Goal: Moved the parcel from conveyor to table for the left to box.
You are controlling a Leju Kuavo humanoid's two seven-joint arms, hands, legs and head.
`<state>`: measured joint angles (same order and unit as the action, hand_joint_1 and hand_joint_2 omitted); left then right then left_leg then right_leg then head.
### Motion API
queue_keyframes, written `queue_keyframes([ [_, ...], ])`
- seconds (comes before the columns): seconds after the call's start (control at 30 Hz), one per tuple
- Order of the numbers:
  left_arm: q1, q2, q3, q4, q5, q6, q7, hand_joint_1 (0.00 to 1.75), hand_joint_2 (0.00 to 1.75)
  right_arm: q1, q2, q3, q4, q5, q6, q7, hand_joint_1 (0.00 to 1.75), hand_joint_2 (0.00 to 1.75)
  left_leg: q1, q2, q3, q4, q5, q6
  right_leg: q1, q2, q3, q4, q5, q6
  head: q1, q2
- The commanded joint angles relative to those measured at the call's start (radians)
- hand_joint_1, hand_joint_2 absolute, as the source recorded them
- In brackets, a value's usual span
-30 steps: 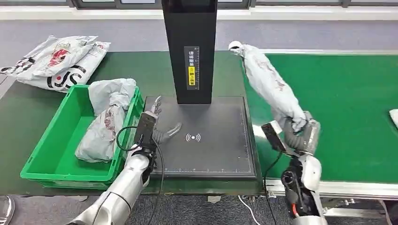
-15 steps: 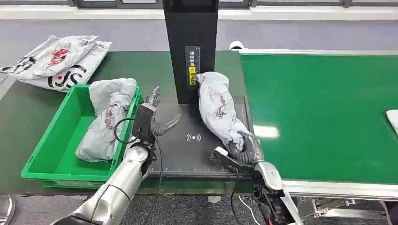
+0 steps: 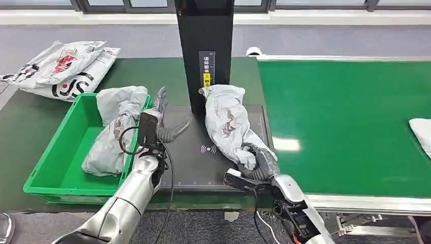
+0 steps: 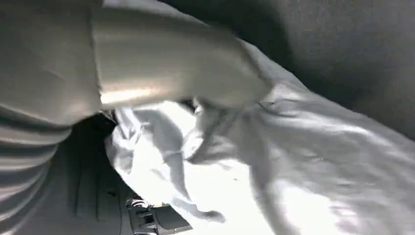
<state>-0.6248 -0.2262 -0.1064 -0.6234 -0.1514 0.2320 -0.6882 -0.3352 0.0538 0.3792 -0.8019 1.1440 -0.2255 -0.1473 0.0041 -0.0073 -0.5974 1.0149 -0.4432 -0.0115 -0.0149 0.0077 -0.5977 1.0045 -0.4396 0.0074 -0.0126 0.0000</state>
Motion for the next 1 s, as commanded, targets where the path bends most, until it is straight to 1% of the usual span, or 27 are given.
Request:
queue_keyframes([
  [0.03, 0.008, 0.020, 0.042, -0.017, 0.012, 0.006, -0.008, 0.00, 1.75, 0.027, -0.044, 0.050, -0.050, -0.033, -0.025, -0.032, 0.00, 1.75, 0.001, 0.001, 0.000, -0.003, 0.002, 0.000, 0.001, -0.001, 0.000, -0.003, 0.002, -0.001, 0.000, 0.000],
  [0.07, 0.015, 0.021, 0.040, -0.028, 0.014, 0.014, -0.010, 0.00, 1.75, 0.039, -0.037, 0.029, -0.088, -0.079, -0.076, -0.092, 0.00, 1.75, 0.001, 0.001, 0.000, -0.004, 0.002, 0.000, 0.001, -0.001, 0.000, -0.004, 0.002, -0.001, 0.000, 0.000],
  [0.17, 0.039, 0.024, 0.031, -0.059, 0.018, 0.035, -0.010, 0.00, 1.75, 0.077, -0.034, -0.018, -0.245, -0.144, -0.116, -0.151, 0.00, 1.75, 0.001, 0.001, 0.000, -0.002, 0.001, 0.000, 0.001, -0.001, 0.000, -0.002, 0.001, -0.002, 0.000, 0.000],
  [0.23, 0.049, 0.025, 0.023, -0.074, 0.014, 0.048, -0.010, 0.00, 1.75, 0.094, -0.031, -0.048, -0.308, -0.182, -0.130, -0.171, 0.00, 1.75, 0.000, 0.001, 0.000, -0.003, 0.000, 0.000, 0.001, -0.001, 0.000, -0.003, 0.000, -0.002, 0.000, 0.000],
  [0.27, 0.064, 0.025, 0.016, -0.105, 0.009, 0.065, -0.010, 0.00, 1.75, 0.108, -0.024, -0.083, -0.357, -0.243, -0.161, -0.211, 0.00, 1.75, 0.000, 0.001, -0.003, 0.000, 0.000, 0.000, 0.000, 0.000, -0.003, 0.000, 0.000, -0.001, 0.000, 0.000],
  [0.37, 0.066, 0.026, 0.002, -0.104, 0.000, 0.072, -0.010, 0.00, 1.75, 0.121, -0.018, -0.133, -0.407, -0.322, -0.202, -0.258, 0.00, 1.75, 0.000, 0.000, -0.004, -0.001, 0.000, 0.000, 0.000, -0.001, -0.004, -0.001, 0.000, -0.002, 0.000, 0.000],
  [0.4, 0.064, 0.027, -0.008, -0.097, -0.003, 0.059, -0.010, 0.00, 1.75, 0.124, -0.013, -0.155, -0.418, -0.389, -0.207, -0.297, 0.00, 1.75, 0.000, -0.001, -0.005, 0.000, 0.000, 0.000, 0.000, -0.002, -0.005, 0.000, 0.000, -0.001, 0.000, 0.000],
  [0.43, 0.065, 0.028, -0.017, -0.098, -0.014, 0.072, -0.010, 0.00, 1.75, 0.123, -0.011, -0.170, -0.422, -0.426, -0.223, -0.321, 0.00, 1.75, 0.000, -0.002, -0.006, 0.000, 0.000, 0.000, 0.000, -0.003, -0.005, 0.000, 0.000, -0.001, 0.000, 0.000],
  [0.5, 0.061, 0.029, -0.045, -0.083, -0.035, 0.071, -0.010, 0.00, 1.75, 0.123, -0.004, -0.206, -0.437, -0.545, -0.215, -0.375, 0.00, 1.75, 0.000, -0.002, -0.004, -0.002, 0.000, 0.000, 0.000, -0.002, -0.003, -0.002, 0.000, -0.001, 0.000, 0.000],
  [0.53, 0.057, 0.030, -0.063, -0.067, -0.047, 0.061, -0.010, 0.00, 1.75, 0.122, -0.004, -0.222, -0.442, -0.618, -0.198, -0.408, 0.00, 1.75, 0.000, -0.003, -0.006, -0.001, 0.001, 0.000, -0.001, -0.002, -0.005, 0.000, 0.000, -0.001, 0.000, 0.000],
  [0.57, 0.052, 0.031, -0.073, -0.056, -0.054, 0.050, -0.010, 0.00, 1.75, 0.119, -0.001, -0.232, -0.443, -0.655, -0.185, -0.418, 0.00, 1.75, 0.000, -0.003, -0.006, -0.001, 0.000, 0.000, 0.000, -0.002, -0.004, -0.001, 0.000, -0.001, 0.000, 0.000],
  [0.63, 0.031, 0.032, -0.105, 0.001, -0.078, 0.008, -0.010, 0.00, 1.75, 0.099, 0.007, -0.273, -0.434, -0.800, -0.110, -0.438, 0.00, 1.75, 0.000, -0.003, -0.006, -0.001, 0.001, 0.000, -0.001, -0.002, -0.005, 0.000, 0.000, 0.000, 0.000, 0.000],
  [0.7, 0.011, 0.031, -0.136, 0.054, -0.110, -0.027, 0.007, 0.00, 1.75, 0.068, 0.011, -0.314, -0.394, -0.893, -0.065, -0.439, 0.00, 1.75, 0.000, -0.003, -0.005, -0.001, 0.001, 0.001, -0.001, -0.003, -0.004, -0.002, 0.000, -0.001, 0.000, 0.000],
  [0.77, 0.003, 0.031, -0.156, 0.079, -0.134, -0.030, 0.013, 0.00, 1.75, 0.047, 0.012, -0.331, -0.359, -0.916, -0.054, -0.432, 0.00, 1.75, 0.000, -0.002, -0.005, -0.001, 0.001, 0.001, -0.001, -0.002, -0.004, -0.001, 0.000, -0.001, 0.000, 0.000],
  [0.83, -0.010, 0.032, -0.213, 0.126, -0.200, -0.068, 0.047, 0.00, 1.75, 0.002, 0.014, -0.363, -0.280, -0.953, -0.050, -0.415, 0.00, 1.75, 0.000, -0.003, -0.006, 0.000, 0.001, 0.001, -0.001, -0.003, -0.005, -0.001, 0.000, 0.000, 0.000, 0.000],
  [0.9, -0.017, 0.026, -0.257, 0.163, -0.254, -0.089, 0.067, 0.00, 1.75, -0.040, 0.011, -0.375, -0.199, -0.956, -0.053, -0.390, 0.00, 1.75, 0.000, -0.002, -0.006, -0.001, 0.001, 0.001, -0.001, -0.001, -0.005, -0.001, 0.001, 0.000, 0.000, 0.000],
  [1.0, -0.022, 0.006, -0.322, 0.211, -0.341, -0.098, 0.097, 0.00, 1.75, -0.092, 0.014, -0.377, -0.087, -0.947, -0.061, -0.378, 0.00, 1.75, 0.000, -0.002, -0.004, -0.001, 0.001, 0.001, -0.001, -0.001, -0.003, -0.002, 0.001, 0.000, 0.000, 0.000],
])
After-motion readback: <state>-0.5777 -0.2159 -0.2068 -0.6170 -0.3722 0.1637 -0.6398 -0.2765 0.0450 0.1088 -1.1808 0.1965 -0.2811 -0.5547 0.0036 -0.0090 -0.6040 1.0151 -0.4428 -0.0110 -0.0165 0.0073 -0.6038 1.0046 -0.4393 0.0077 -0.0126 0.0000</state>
